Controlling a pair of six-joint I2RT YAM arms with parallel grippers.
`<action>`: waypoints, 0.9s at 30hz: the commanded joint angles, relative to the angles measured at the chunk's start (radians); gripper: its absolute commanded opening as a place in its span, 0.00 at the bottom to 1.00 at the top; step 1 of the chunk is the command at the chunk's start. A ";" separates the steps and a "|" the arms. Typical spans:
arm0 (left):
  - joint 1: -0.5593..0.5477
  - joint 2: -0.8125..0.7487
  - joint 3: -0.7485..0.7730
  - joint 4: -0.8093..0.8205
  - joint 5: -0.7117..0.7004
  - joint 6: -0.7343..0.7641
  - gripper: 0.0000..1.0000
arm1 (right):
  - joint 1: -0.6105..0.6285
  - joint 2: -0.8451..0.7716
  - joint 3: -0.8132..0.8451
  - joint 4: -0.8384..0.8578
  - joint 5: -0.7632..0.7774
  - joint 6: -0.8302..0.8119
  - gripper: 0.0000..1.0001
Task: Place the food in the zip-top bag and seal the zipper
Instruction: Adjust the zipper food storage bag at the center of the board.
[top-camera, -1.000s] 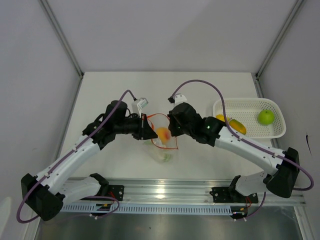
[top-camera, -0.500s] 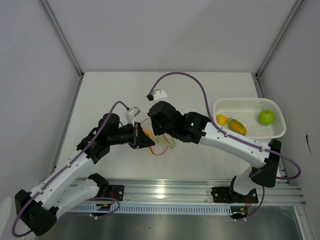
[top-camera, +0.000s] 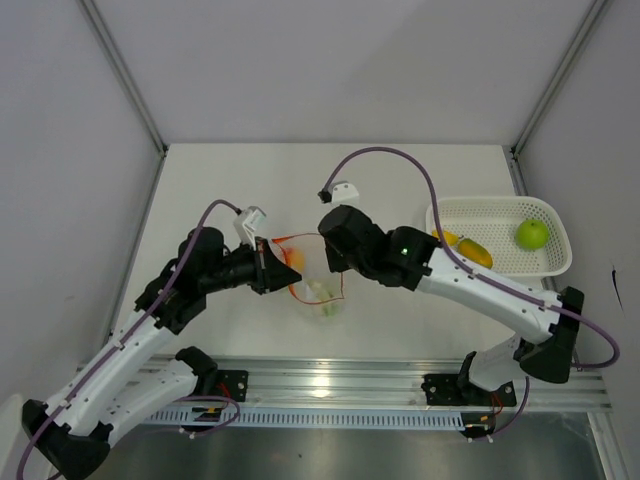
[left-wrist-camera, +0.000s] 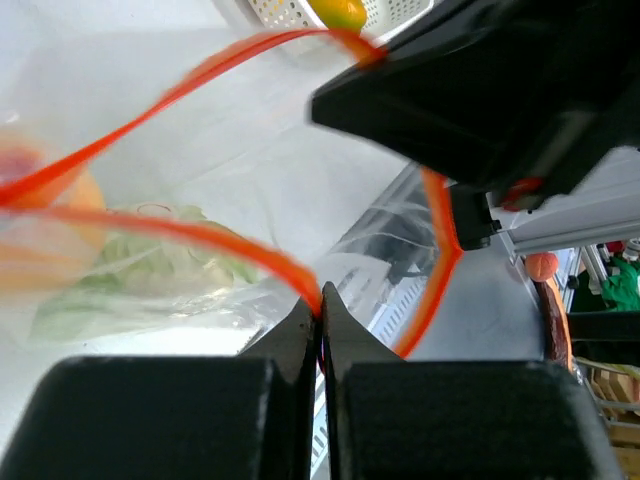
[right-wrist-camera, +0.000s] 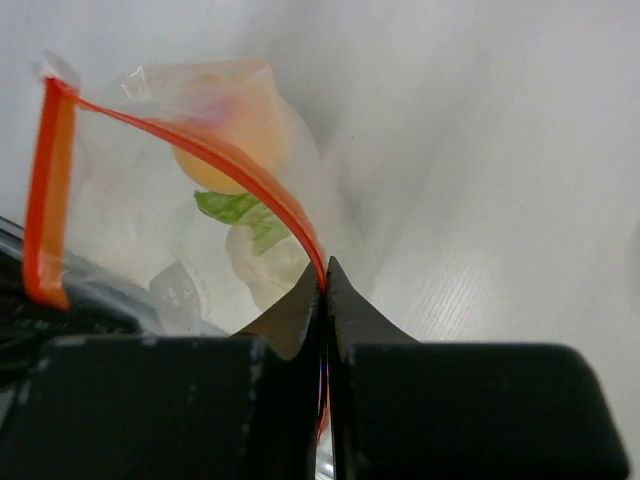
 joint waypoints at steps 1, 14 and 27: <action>0.005 0.009 0.000 0.000 -0.006 0.014 0.01 | 0.012 -0.107 0.003 -0.018 0.053 0.030 0.00; 0.011 0.057 -0.054 0.068 0.002 0.006 0.01 | -0.038 -0.072 -0.144 0.045 -0.013 0.053 0.00; 0.010 0.122 0.026 0.074 0.020 0.029 0.00 | -0.028 -0.235 -0.098 0.040 0.033 0.009 0.90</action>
